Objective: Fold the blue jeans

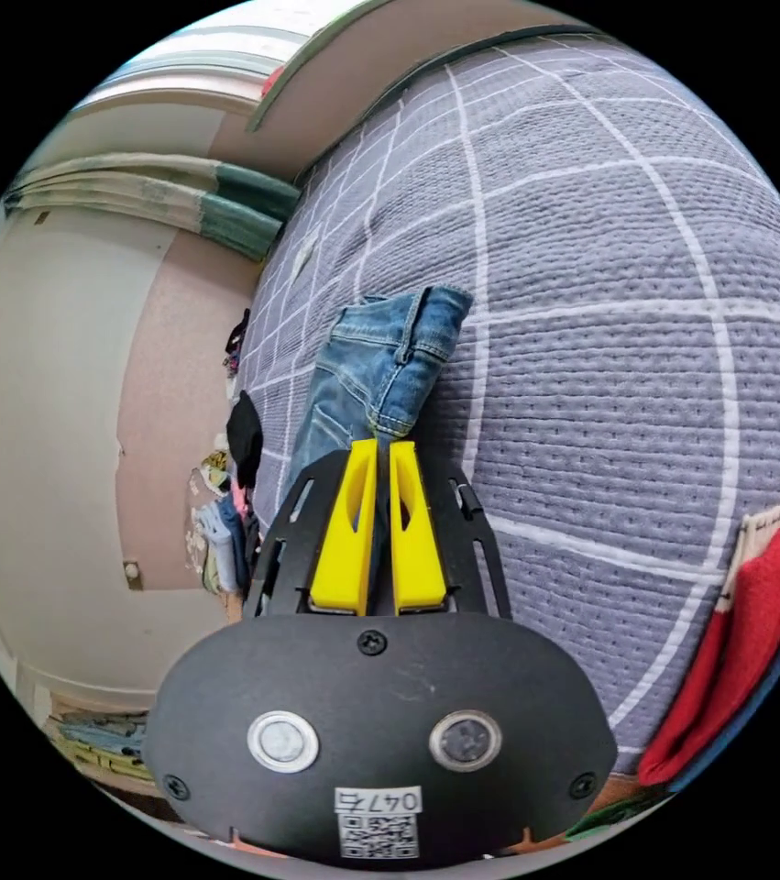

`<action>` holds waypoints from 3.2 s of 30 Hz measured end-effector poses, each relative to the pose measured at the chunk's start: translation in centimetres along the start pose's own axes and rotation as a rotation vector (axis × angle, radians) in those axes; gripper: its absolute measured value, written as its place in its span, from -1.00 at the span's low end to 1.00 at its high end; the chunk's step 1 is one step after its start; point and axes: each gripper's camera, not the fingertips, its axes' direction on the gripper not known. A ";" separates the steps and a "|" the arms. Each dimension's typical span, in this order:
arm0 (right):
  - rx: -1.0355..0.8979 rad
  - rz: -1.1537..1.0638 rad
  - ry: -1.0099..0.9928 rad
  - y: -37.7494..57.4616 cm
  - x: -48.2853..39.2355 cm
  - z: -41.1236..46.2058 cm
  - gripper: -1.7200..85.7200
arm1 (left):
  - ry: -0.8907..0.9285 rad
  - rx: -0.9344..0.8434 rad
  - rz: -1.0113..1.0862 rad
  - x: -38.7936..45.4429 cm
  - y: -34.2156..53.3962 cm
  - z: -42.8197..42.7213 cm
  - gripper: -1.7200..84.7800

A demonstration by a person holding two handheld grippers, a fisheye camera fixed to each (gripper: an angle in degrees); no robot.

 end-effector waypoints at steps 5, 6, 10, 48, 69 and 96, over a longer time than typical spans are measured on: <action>-0.154 -0.280 0.284 0.6 -6.2 -7.0 -0.97 | -0.001 -0.145 0.071 3.6 -1.5 -2.7 -0.97; -0.167 -0.311 0.373 1.2 -6.8 -8.7 -0.97 | -0.017 -0.204 0.097 5.1 -1.4 -2.1 -0.97; -0.321 -0.263 0.585 1.3 -5.5 -11.4 -0.91 | -0.066 -0.302 0.183 9.7 -0.3 1.5 -0.94; -0.831 -1.643 0.091 8.3 -58.6 2.8 -0.88 | -0.203 -0.257 0.840 46.2 -31.2 2.3 -0.81; -0.792 -1.756 0.228 11.7 -68.2 -6.9 -0.97 | -0.287 -0.227 0.903 55.1 -38.3 -7.6 -0.97; -0.730 -1.479 0.423 16.1 -64.0 -6.6 -0.97 | -0.299 -0.149 0.567 42.2 -33.9 -8.0 -0.83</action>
